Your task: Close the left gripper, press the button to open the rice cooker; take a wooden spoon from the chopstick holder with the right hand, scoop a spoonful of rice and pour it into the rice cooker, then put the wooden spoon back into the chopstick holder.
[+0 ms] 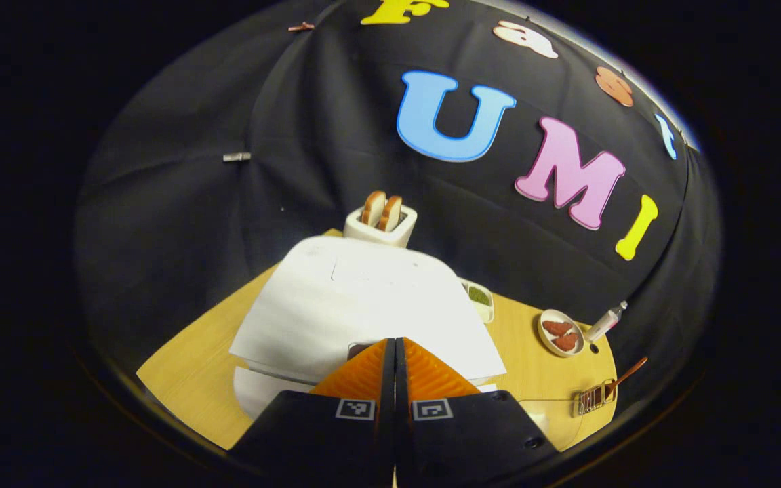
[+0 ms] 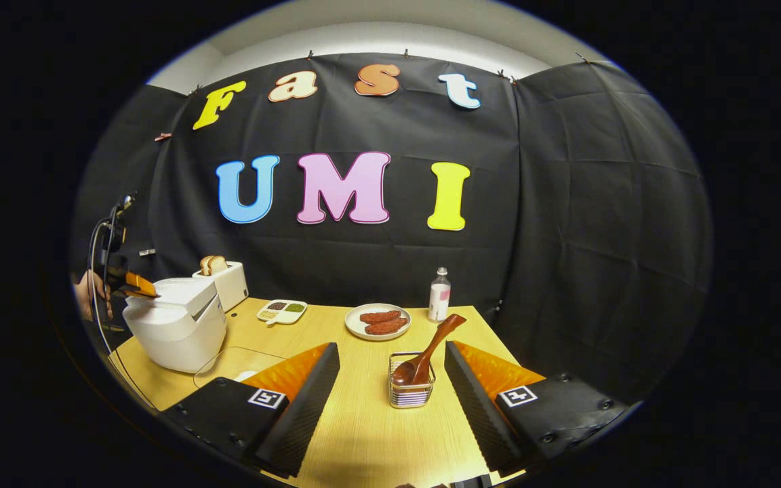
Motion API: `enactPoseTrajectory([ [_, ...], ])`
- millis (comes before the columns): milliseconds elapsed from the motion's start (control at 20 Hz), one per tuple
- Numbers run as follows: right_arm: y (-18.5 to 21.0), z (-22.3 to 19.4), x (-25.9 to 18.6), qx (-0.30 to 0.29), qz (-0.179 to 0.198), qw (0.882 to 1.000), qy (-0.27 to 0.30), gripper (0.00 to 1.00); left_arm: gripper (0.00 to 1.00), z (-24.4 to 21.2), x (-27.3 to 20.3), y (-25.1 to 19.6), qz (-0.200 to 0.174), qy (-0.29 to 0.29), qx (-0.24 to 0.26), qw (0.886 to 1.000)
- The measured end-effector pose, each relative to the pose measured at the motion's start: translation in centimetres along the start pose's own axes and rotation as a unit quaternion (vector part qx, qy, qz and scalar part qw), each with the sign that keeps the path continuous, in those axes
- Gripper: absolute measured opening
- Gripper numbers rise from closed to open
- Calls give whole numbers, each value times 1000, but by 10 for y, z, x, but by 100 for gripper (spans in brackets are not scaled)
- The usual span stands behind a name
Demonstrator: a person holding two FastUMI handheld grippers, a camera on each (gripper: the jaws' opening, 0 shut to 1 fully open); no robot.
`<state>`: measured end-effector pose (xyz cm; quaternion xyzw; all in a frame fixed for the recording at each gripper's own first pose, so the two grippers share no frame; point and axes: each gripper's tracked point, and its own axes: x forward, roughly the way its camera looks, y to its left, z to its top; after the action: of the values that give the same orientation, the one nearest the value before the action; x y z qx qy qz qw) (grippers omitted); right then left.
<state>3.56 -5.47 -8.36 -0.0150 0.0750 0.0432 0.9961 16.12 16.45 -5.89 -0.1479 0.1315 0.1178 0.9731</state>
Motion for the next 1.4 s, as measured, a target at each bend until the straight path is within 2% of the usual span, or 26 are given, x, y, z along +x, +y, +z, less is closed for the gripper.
enactPoseTrajectory([
  [100, -1, 4, 2, 1, 0, 1000, -5, 98, 7, 28, -26, -7, 4, -61, 17, 998],
  [200, -4, 8, 4, -1, -2, 1000, -9, 98, 6, 44, -56, -19, -1, -97, 24, 995],
  [450, -6, 9, 8, -5, -3, 1000, -12, 98, 6, 34, -114, -40, -12, -138, 37, 990],
  [650, -11, 8, 19, -6, -5, 1000, -9, 98, 8, 10, -148, -64, -26, -156, 82, 984],
  [800, -26, 9, 35, -11, -17, 1000, -2, 98, 17, -26, -154, -82, -22, -127, 139, 982],
  [900, -35, 8, 50, -1, -20, 1000, 7, 98, 22, -43, -162, -106, -49, -122, 153, 980],
  [1050, -48, -12, 74, 8, -24, 999, 44, 98, 25, -76, -168, -134, -92, -95, 141, 981],
  [1150, -55, -23, 91, 20, -25, 997, 66, 98, 53, -84, -174, -147, -109, -93, 152, 978],
  [1200, -58, -29, 98, 28, -25, 996, 75, 98, 76, -87, -176, -151, -115, -92, 158, 976],
  [1250, -59, -33, 107, 36, -26, 996, 81, 98, 82, -91, -176, -152, -115, -89, 164, 976],
  [1300, -61, -38, 115, 42, -27, 995, 89, 98, 92, -92, -175, -152, -111, -86, 169, 976],
  [1400, -63, -53, 134, 52, -28, 992, 110, 98, 95, -95, -172, -150, -105, -79, 168, 977],
])
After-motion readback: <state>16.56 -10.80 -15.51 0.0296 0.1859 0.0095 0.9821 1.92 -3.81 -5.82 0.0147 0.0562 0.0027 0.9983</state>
